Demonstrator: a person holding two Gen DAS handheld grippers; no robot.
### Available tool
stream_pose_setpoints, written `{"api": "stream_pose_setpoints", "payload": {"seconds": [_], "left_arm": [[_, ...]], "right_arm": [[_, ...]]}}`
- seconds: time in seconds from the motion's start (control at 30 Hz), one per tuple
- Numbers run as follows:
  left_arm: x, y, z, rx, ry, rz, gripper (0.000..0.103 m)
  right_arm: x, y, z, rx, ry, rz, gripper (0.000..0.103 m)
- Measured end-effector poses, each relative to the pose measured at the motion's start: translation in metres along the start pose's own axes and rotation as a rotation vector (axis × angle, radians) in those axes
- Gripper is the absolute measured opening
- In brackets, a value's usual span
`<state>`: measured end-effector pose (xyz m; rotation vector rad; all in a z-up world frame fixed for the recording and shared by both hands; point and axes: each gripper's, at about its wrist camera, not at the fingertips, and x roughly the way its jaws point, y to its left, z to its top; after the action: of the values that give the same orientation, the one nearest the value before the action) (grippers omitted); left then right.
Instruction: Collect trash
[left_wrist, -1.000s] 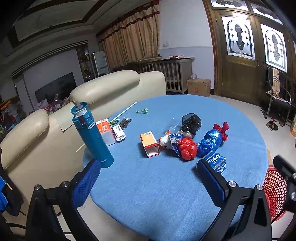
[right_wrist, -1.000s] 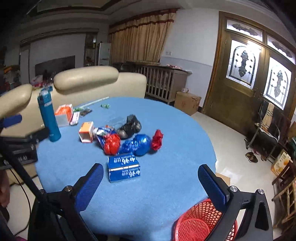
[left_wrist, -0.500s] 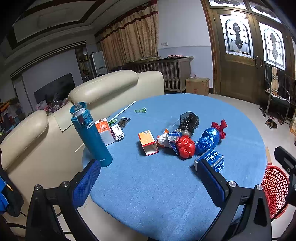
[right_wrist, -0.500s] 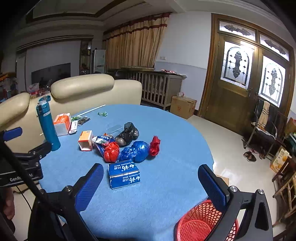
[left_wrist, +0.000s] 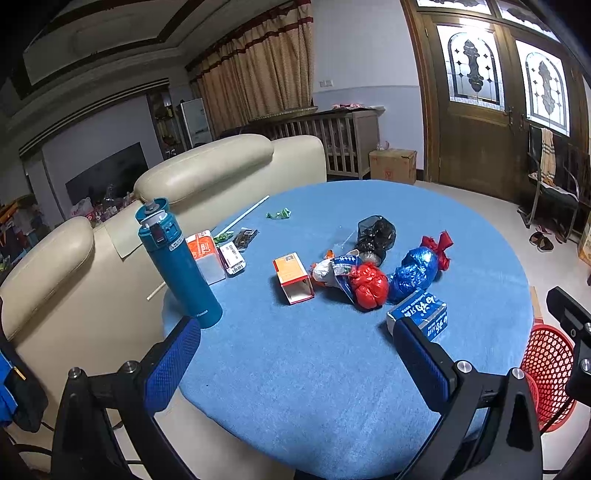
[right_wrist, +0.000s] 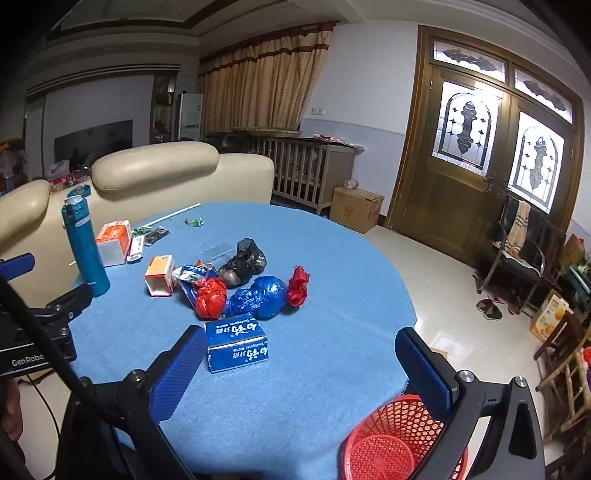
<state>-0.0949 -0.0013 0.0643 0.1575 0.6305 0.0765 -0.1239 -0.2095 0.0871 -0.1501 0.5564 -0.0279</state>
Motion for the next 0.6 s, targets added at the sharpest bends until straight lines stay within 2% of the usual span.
{"api": "stream_pose_setpoints", "payload": {"seconds": [0.6], "left_arm": [[0.005,-0.012,-0.001,0.030,0.021,-0.016,0.103]], "right_arm": [[0.004,-0.001,-0.002,-0.003,0.026,-0.010,0.103]]}}
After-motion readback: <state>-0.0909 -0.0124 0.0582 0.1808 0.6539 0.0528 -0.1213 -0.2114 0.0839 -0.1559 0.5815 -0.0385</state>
